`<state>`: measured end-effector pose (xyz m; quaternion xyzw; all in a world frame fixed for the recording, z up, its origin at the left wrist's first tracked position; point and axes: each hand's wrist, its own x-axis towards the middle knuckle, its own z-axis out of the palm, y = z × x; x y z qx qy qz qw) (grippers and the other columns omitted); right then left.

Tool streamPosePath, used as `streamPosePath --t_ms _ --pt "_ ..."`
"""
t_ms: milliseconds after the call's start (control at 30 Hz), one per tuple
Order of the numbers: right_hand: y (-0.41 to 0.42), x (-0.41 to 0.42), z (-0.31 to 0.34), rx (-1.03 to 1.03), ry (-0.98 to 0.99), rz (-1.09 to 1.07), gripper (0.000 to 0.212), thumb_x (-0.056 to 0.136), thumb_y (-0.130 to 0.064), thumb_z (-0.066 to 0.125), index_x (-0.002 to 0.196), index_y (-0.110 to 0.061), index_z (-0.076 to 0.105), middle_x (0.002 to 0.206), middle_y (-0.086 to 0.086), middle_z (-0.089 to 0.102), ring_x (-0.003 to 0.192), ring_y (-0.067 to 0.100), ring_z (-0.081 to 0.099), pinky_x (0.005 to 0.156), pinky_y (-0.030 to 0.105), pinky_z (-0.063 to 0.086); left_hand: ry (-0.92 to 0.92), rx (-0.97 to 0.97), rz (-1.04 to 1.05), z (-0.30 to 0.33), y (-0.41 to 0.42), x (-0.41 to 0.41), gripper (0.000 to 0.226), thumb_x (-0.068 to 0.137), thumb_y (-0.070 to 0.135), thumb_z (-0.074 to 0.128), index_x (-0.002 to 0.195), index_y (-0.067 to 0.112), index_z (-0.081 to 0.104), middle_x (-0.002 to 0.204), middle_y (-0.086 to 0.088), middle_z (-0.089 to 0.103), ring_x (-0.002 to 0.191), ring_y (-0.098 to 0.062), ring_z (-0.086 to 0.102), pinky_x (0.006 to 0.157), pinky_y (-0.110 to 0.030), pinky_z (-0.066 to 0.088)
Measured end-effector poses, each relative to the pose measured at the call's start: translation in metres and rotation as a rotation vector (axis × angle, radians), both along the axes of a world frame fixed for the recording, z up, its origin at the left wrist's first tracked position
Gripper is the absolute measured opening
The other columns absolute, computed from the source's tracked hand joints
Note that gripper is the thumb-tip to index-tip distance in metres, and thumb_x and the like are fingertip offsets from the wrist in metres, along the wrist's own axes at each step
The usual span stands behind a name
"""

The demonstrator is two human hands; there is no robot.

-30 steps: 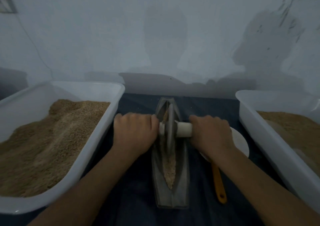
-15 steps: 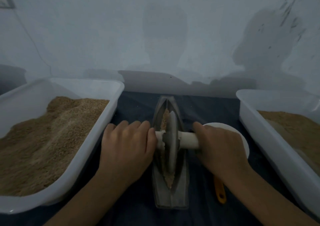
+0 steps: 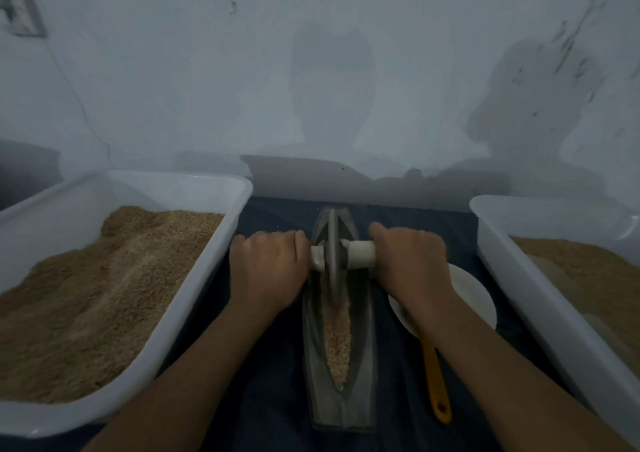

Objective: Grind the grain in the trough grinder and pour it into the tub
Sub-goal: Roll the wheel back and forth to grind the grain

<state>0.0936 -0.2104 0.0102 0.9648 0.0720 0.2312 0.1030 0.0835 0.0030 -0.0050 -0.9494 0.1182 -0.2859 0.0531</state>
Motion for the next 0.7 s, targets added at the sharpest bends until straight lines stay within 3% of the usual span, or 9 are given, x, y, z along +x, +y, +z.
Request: streamPosePath --t_ms 167,300,433,500,633,700 --pt "-0.006 -0.061 -0.005 0.034 -0.01 0.099 0.042 0.072 -0.032 0.083 0.095 -0.029 0.048 0.08 -0.005 0.06 0.065 0.017 0.056 0.058 0.036 0.051 0.014 -0.177 -0.037 -0.001 0.01 -0.052 0.034 0.106 0.033 0.015 0.083 0.03 0.04 0.075 0.009 0.045 0.065 -0.019 0.04 0.064 -0.039 0.035" --pt "-0.012 -0.085 -0.012 0.043 -0.05 0.102 0.047 0.061 -0.025 0.088 0.091 -0.027 0.052 0.072 -0.004 0.057 0.056 0.018 0.052 0.048 0.035 0.048 -0.022 -0.229 -0.071 -0.004 0.012 -0.072 0.034 0.108 0.038 0.017 0.085 0.032 0.042 0.076 0.01 0.043 0.065 -0.018 0.038 0.066 -0.041 0.035" --pt "-0.004 -0.041 -0.003 0.02 0.038 0.02 0.038 0.078 -0.032 0.078 0.098 -0.029 0.046 0.08 -0.003 0.062 0.066 0.022 0.061 0.058 0.04 0.055 -0.03 -0.102 -0.019 -0.001 0.006 -0.034 0.031 0.103 0.03 0.02 0.082 0.026 0.042 0.072 0.006 0.048 0.061 -0.022 0.042 0.06 -0.034 0.029" --pt "0.001 -0.009 0.004 0.062 0.088 -0.031 0.036 0.081 -0.038 0.073 0.096 -0.03 0.042 0.079 -0.003 0.058 0.069 0.024 0.057 0.062 0.038 0.051 0.003 -0.056 0.05 0.002 -0.001 -0.007 0.026 0.1 0.023 0.024 0.082 0.024 0.043 0.071 0.004 0.043 0.061 -0.021 0.04 0.062 -0.033 0.028" --pt "0.004 0.019 0.005 0.09 0.086 -0.055 0.034 0.079 -0.035 0.073 0.093 -0.027 0.044 0.066 -0.006 0.037 0.061 0.022 0.043 0.054 0.034 0.028 0.094 -0.111 0.178 0.014 -0.013 0.029 0.029 0.1 0.02 0.024 0.081 0.024 0.046 0.074 0.004 0.043 0.065 -0.02 0.039 0.07 -0.035 0.031" --pt "0.002 0.005 0.001 0.071 0.046 -0.034 0.037 0.079 -0.035 0.076 0.091 -0.028 0.041 0.068 -0.007 0.042 0.06 0.021 0.043 0.054 0.032 0.027 0.093 -0.153 0.14 0.014 -0.013 0.016 0.025 0.1 0.02 0.031 0.079 0.024 0.043 0.07 0.004 0.041 0.063 -0.02 0.039 0.07 -0.034 0.032"
